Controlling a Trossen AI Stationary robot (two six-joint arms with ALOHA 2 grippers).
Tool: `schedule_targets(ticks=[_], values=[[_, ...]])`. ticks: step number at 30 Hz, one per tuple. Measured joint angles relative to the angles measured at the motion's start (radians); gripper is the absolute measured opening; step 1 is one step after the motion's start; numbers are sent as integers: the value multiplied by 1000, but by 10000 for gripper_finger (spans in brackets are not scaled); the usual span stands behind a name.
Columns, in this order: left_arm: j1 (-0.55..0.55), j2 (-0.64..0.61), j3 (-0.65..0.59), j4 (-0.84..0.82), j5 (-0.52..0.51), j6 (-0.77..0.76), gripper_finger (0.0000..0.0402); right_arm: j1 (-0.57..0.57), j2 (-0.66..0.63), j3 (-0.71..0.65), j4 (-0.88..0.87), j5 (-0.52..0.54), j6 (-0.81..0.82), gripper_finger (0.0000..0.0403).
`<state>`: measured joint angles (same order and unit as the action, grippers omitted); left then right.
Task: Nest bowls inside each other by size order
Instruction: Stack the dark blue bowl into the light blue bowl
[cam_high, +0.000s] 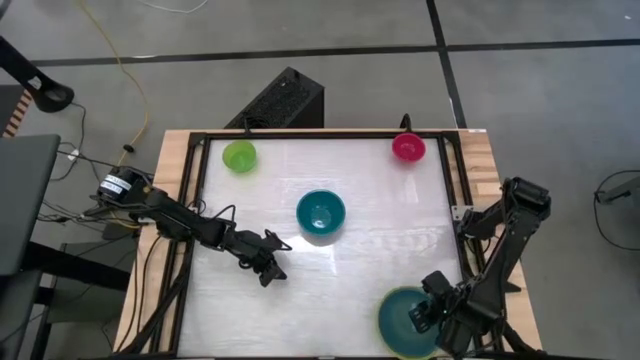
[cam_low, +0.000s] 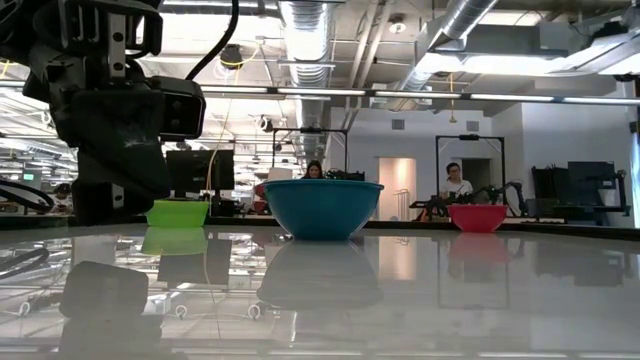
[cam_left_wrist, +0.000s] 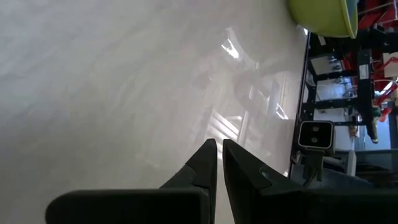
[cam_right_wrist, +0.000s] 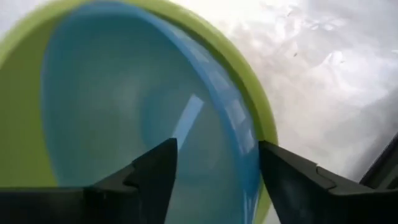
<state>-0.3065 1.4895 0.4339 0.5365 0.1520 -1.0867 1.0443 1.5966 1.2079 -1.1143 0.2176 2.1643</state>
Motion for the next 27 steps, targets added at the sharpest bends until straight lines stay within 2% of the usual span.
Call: schedule_targets(ticks=[6, 8, 15, 21, 25, 27], values=[[0, 0, 0, 3, 0, -6, 15, 1, -64, 0, -51, 35, 8, 271], [0, 0, 0, 4, 0, -6, 15, 2, -87, 0, -66, 80, 8, 271], [0, 0, 0, 6, -6, -1, 15, -50, -158, 1, -181, 395, -9, 271], [0, 0, 0, 45, -39, 30, 15, -159, -204, 1, -172, 676, -158, 271], [9, 0, 0, 115, -86, 49, 15, -245, -240, 1, -99, 790, -298, 271], [20, 0, 0, 144, -118, 62, 15, -292, -257, 1, -40, 808, -400, 271]])
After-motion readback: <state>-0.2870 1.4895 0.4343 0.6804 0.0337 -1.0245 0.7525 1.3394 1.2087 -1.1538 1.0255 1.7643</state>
